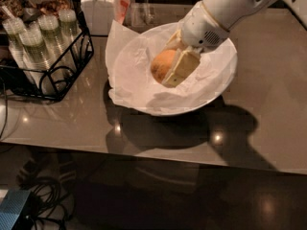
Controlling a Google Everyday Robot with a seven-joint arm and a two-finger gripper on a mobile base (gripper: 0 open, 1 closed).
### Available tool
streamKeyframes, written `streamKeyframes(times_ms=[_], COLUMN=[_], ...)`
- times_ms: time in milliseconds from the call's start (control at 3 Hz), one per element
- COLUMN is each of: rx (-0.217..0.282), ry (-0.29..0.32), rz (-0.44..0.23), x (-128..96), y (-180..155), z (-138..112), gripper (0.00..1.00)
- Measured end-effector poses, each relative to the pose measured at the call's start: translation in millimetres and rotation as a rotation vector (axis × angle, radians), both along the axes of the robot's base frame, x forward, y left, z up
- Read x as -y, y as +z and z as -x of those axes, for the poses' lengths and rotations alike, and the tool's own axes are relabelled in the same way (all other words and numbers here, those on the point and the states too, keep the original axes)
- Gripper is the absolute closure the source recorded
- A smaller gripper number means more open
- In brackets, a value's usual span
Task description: Pick orange from white bowl
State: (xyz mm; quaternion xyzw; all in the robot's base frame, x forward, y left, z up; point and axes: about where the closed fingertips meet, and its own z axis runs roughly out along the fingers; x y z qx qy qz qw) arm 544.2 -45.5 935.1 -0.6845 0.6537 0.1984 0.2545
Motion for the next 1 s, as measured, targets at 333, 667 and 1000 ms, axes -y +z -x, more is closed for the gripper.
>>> streamKeyframes(times_ms=[333,667,1000], rx=[0.062,0.129,0.17], ry=[-0.013,-0.099,-0.201], rz=[-0.044,-0.066,-0.083], x=[5,28,53], y=[38,70,88], z=[27,69,104], gripper=[1.0,1.0,1.0])
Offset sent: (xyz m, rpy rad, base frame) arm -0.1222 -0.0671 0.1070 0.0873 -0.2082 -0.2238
